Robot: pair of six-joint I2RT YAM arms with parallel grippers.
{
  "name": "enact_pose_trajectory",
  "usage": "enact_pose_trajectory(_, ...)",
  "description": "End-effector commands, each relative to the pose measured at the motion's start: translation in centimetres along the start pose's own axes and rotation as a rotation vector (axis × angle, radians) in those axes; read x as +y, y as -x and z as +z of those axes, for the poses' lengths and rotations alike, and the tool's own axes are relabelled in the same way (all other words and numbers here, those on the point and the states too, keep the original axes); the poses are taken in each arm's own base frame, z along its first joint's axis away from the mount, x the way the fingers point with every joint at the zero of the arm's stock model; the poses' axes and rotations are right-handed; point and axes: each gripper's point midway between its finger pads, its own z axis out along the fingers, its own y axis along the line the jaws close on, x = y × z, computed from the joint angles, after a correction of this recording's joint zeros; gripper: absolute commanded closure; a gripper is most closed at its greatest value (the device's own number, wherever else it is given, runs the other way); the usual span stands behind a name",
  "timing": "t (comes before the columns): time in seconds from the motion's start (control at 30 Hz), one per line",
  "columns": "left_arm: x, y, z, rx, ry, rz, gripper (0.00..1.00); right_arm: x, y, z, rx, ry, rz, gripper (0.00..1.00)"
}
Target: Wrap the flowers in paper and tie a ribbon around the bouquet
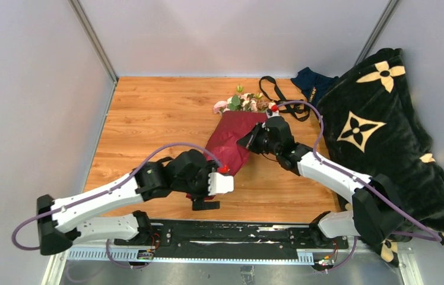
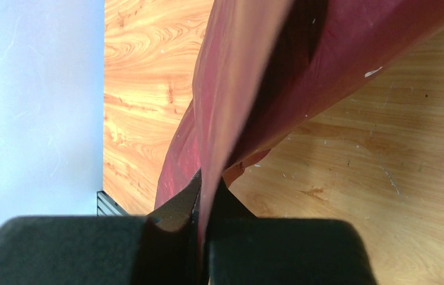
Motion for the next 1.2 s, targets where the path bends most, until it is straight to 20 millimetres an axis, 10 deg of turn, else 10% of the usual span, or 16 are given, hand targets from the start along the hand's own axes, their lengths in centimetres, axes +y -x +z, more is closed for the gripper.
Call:
enact_pose_trajectory(0.0,0.6,-0.3,-1.8,-0.063,0.086,0.288,0.0,2.3,1.7,0.3,-0.056,0.041,0.013,1.0)
enact_pose_trajectory(0.73,6.5,-4.2,-0.7,-0.073,0.586,0.456,0.0,2.6,1.7,1.0,-0.042,0.05,0.028,1.0)
enact_pose_trajectory(0.8,6.4,-4.2,-1.0,-0.083,0.583,0.44,0.09,2.6,1.7,1.0,-0.043,0.047,0.026,1.0)
enact_pose_trajectory(1.03,6.0,-4.2,-1.2,-0.091,0.561,0.397,0.86,2.2,1.4,1.1,-0.039,0.04,0.032,1.0)
enact_pose_trajectory(1.17,6.3,-3.8,-1.9,-0.098,0.583,0.33,1.0,1.8,1.6,0.9,-0.049,0.026,0.026,1.0)
